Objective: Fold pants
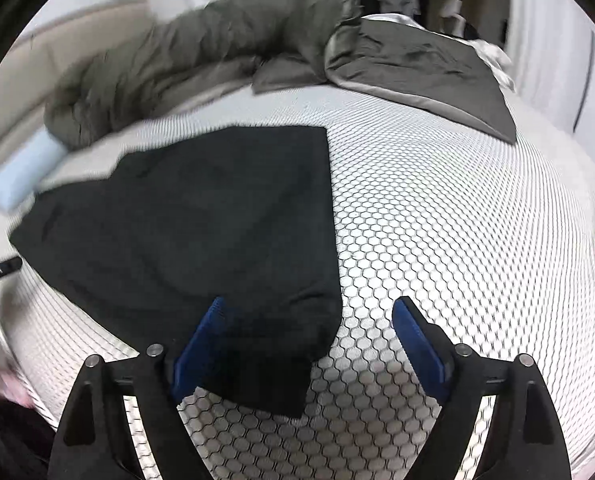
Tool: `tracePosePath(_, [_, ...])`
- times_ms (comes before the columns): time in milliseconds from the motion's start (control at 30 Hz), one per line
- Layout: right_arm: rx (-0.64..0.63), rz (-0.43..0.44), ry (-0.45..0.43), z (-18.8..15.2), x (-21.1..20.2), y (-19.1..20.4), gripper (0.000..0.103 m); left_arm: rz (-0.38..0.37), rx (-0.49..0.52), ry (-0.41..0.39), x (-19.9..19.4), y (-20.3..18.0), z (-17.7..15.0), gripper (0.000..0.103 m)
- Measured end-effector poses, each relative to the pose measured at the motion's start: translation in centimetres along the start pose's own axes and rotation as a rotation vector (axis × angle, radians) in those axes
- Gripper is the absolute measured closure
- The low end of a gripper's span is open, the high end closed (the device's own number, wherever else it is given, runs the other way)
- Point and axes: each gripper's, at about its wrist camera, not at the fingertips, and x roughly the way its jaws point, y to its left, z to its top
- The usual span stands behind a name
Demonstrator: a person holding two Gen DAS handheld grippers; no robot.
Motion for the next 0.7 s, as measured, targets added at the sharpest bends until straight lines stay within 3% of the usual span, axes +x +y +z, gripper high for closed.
tracePosePath(67, [0.018,0.035,-0.016,0.0,-0.5,-0.3,0.016,-0.021,-0.195,0.008,0.6,4.6,0.6,0.005])
tracePosePath(133, [0.01,0.041,-0.032,0.0,-1.0,0.3,0.016,-0.1,-0.342,-0.002,1.5,7.9,1.2,0.007])
tracePosePath(233, [-0.013,0.058,-0.039,-0.6,-1.8,1.5,0.016,-0.124,-0.388,-0.057,2.1,9.5,2.9,0.009])
tracePosePath(300, [-0.031,0.06,-0.039,-0.6,-1.8,1.9,0.016,-0.075,-0.435,-0.079,3.1,10.6,4.3,0.033])
tracePosePath(367, [-0.049,0.066,-0.041,-0.5,-1.6,2.3,0.016,-0.04,-0.506,-0.078,4.2,12.1,5.3,0.086])
tracePosePath(400, [-0.056,0.068,-0.041,-0.5,-1.7,2.4,0.016,-0.071,-0.521,-0.08,4.6,12.5,5.7,0.095])
tracePosePath(467, [-0.065,0.064,-0.042,-0.5,-1.6,2.6,0.016,-0.048,-0.483,-0.118,4.1,11.8,6.2,0.1])
tracePosePath(533, [-0.06,0.064,-0.041,-0.7,-1.8,2.4,0.016,0.014,-0.354,-0.187,2.2,8.5,6.9,0.101])
tracePosePath(700, [-0.036,0.067,-0.051,-0.4,-2.2,1.6,0.016,-0.072,-0.106,-0.281,-3.9,-0.9,7.9,0.102])
